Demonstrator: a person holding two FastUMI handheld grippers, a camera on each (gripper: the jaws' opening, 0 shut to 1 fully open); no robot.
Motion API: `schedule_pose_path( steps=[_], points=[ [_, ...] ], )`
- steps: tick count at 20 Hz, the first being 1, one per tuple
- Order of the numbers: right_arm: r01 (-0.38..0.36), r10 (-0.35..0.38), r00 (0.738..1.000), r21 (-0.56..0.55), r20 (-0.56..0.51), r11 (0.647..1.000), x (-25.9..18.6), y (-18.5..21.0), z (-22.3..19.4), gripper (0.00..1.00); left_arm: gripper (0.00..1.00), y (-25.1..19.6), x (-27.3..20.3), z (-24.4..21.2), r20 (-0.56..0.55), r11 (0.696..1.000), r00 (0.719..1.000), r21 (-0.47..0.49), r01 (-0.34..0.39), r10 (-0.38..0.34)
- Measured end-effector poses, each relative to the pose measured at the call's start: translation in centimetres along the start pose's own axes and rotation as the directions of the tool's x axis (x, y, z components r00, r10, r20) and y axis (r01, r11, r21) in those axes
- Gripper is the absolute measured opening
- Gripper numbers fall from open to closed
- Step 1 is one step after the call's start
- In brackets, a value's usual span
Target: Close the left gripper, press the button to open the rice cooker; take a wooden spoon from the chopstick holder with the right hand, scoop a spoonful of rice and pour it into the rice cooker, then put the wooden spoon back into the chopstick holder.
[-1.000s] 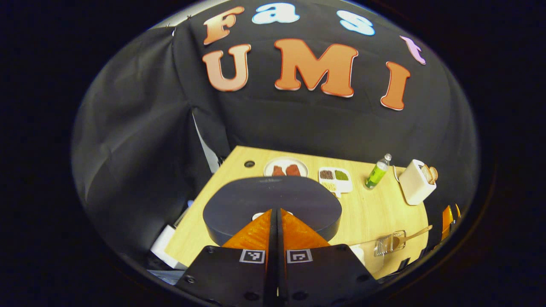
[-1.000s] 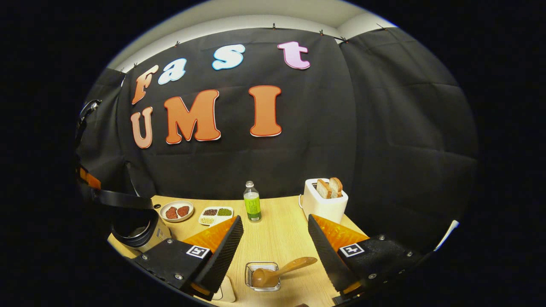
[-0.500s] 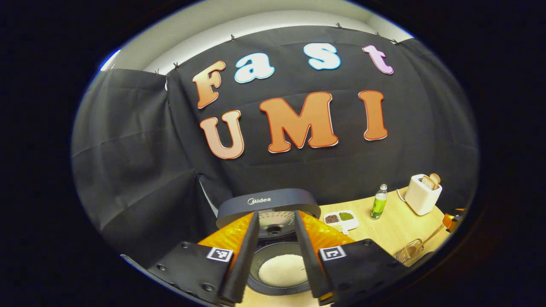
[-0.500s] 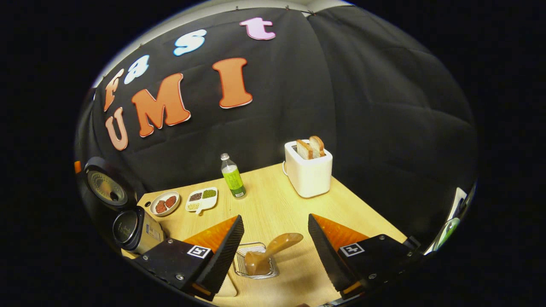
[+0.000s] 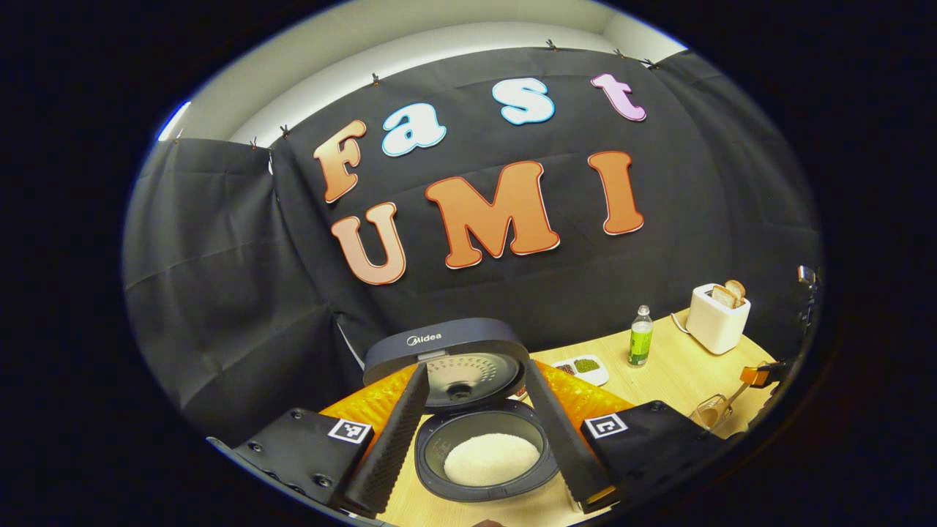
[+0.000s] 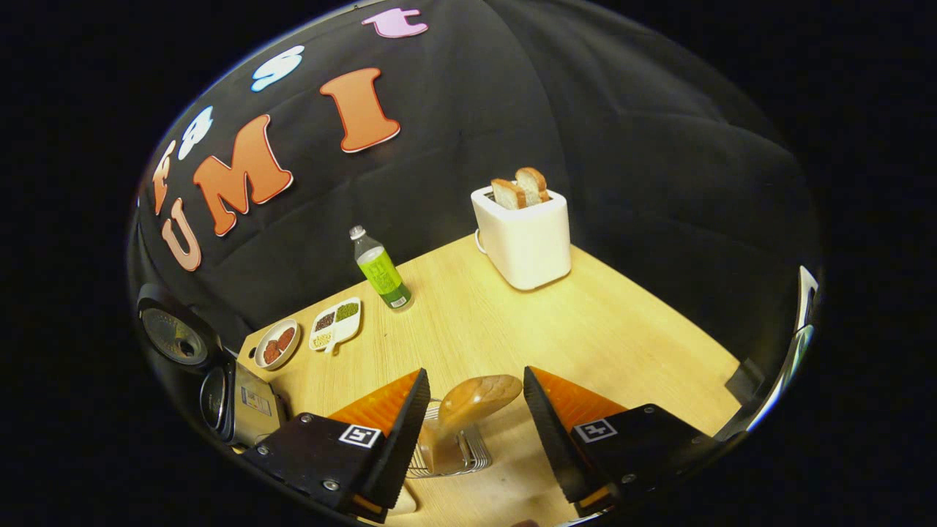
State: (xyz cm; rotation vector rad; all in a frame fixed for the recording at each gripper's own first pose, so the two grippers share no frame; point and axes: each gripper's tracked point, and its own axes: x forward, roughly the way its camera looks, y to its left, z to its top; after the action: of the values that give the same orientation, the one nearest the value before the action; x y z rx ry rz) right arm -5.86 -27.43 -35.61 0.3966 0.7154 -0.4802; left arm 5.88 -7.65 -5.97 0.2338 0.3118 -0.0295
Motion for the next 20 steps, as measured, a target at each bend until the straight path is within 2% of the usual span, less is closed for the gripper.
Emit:
schedule_pose_path(
  steps=[1, 2, 3, 5, 6, 7, 8, 12, 16, 17, 20],
  points=[
    [0.001, -0.001, 1.0, 0.023, -0.004, 1.0, 0.6, -0.1, -0.4, 0.77, 0.82, 0.0, -0.3, -0.2, -0.002, 1.0, 1.0, 0.001, -0.004, 0.004],
    [-0.007, 0.008, 1.0, 0.049, -0.001, 0.999, 1.1, 0.1, -0.4, 0.64, 0.82, 0.0, -0.5, -0.3, -0.004, 1.0, 1.0, 0.004, -0.007, 0.007],
    [-0.02, 0.021, 1.0, 0.076, -0.013, 0.997, 1.3, 0.5, -0.9, 0.55, 0.82, 0.1, -0.6, -0.4, -0.005, 1.0, 1.0, 0.009, -0.012, 0.012],
    [-0.026, 0.029, 0.999, 0.091, -0.034, 0.996, 1.9, 0.9, -1.6, 0.47, 0.82, 0.0, -1.0, -0.6, -0.004, 1.0, 1.0, 0.014, -0.015, 0.015],
    [-0.027, 0.03, 0.999, 0.09, -0.04, 0.996, 2.1, 1.2, -1.8, 0.39, 0.9, 0.0, -1.1, -0.6, -0.006, 1.0, 1.0, 0.016, -0.015, 0.015],
    [-0.02, 0.025, 0.998, 0.087, -0.051, 0.996, 2.1, 1.3, -2.2, 0.35, 0.82, -0.1, -1.2, -0.8, -0.005, 1.0, 1.0, 0.018, -0.016, 0.016],
    [-0.016, 0.021, 0.998, 0.088, -0.061, 0.996, 2.1, 1.4, -2.5, 0.29, 0.82, -0.1, -1.2, -0.7, -0.005, 1.0, 1.0, 0.02, -0.014, 0.014],
    [-0.013, 0.021, 0.998, 0.132, -0.057, 0.991, 0.9, 1.6, -2.9, 0.22, 0.82, -0.4, -1.6, -0.8, 0.009, 1.0, 1.0, 0.021, -0.009, 0.009],
    [-0.013, 0.019, 0.998, 0.1, -0.06, 0.995, -0.2, 2.5, -3.2, 0.16, 0.82, -1.0, -1.3, -1.7, -0.009, 1.0, 1.0, 0.003, 0.029, -0.029],
    [-0.005, 0.009, 0.999, 0.084, -0.052, 0.996, -0.3, 2.7, -2.9, 0.16, 0.9, -1.1, -1.2, -1.9, -0.013, 0.999, 0.999, -0.004, 0.039, -0.039],
    [-0.016, 0.016, 1.0, 0.074, -0.009, 0.997, -2.4, 3.5, -0.8, 0.14, 0.9, -0.7, -1.0, -2.3, -0.011, 0.999, 0.999, -0.014, 0.049, -0.049]
  ],
)
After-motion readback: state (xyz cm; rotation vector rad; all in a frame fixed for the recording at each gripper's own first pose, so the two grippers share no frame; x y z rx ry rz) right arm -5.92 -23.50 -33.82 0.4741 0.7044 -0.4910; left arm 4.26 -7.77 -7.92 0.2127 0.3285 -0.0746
